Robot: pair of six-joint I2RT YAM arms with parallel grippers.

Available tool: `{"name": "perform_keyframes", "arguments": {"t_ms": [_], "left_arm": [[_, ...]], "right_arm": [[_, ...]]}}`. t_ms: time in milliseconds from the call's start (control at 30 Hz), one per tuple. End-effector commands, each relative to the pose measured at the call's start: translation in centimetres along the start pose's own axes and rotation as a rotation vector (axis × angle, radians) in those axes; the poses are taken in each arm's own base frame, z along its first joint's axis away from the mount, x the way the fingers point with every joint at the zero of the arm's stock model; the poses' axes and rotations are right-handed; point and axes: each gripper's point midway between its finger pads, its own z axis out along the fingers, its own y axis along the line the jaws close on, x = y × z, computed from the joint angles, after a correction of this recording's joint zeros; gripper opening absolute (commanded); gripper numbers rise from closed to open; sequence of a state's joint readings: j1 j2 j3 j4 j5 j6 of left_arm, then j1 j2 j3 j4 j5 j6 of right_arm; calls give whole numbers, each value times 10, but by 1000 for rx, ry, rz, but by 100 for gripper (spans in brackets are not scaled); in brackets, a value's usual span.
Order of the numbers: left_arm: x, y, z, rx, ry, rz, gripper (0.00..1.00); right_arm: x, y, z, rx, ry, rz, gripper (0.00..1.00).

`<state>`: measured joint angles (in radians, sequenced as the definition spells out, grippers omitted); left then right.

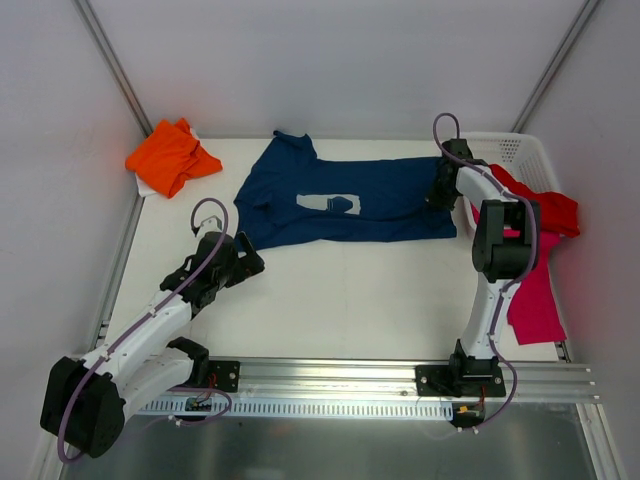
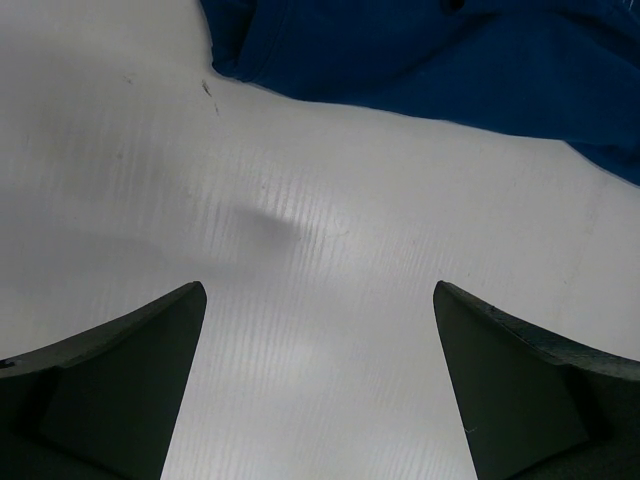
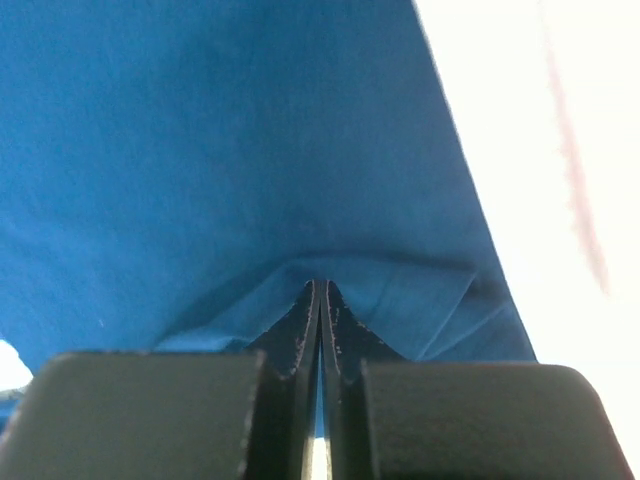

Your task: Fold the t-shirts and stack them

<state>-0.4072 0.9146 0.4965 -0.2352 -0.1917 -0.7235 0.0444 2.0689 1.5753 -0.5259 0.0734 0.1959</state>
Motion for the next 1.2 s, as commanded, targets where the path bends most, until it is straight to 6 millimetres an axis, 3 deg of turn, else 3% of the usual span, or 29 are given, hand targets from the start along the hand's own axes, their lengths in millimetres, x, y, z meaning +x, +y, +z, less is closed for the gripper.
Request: {"name": "perform_keyframes", "arguments": {"t_ms": [0,200,300,333,433,467,600,833,1167], "left_arm": [[-8,-5,1,10,-38,4,99],[-6,0,3,-10,-40,14,99],[-7,3,4,-23,-44,18,99],[-7,3,4,-25,-44,14,99],[-6,1,6,-22,-38,8,99],[-6,0,6,-18,-35,7,99],[-1,0,7,-9,-18,-1,99],[3,2,4,2,-28,-3,99],[0,1,1,16,-44,-4,99]], "right_arm": [[-19,-1,1,7,-7,11,0],[-53,9,0,4,-35,9,0],[-52,22,-13,-39,-38,17,0],[-55,29,-32,-76,-66,20,0],[-35,42,-50,-93,-88,-12,0],[-37,47,-69,-109,-125,-20,0],[-4,56,-81,-114,-110,-56,0],[27,54,-69,-93,-58,-77,0],[29,43,-31,-32,-4,-88,0]]}}
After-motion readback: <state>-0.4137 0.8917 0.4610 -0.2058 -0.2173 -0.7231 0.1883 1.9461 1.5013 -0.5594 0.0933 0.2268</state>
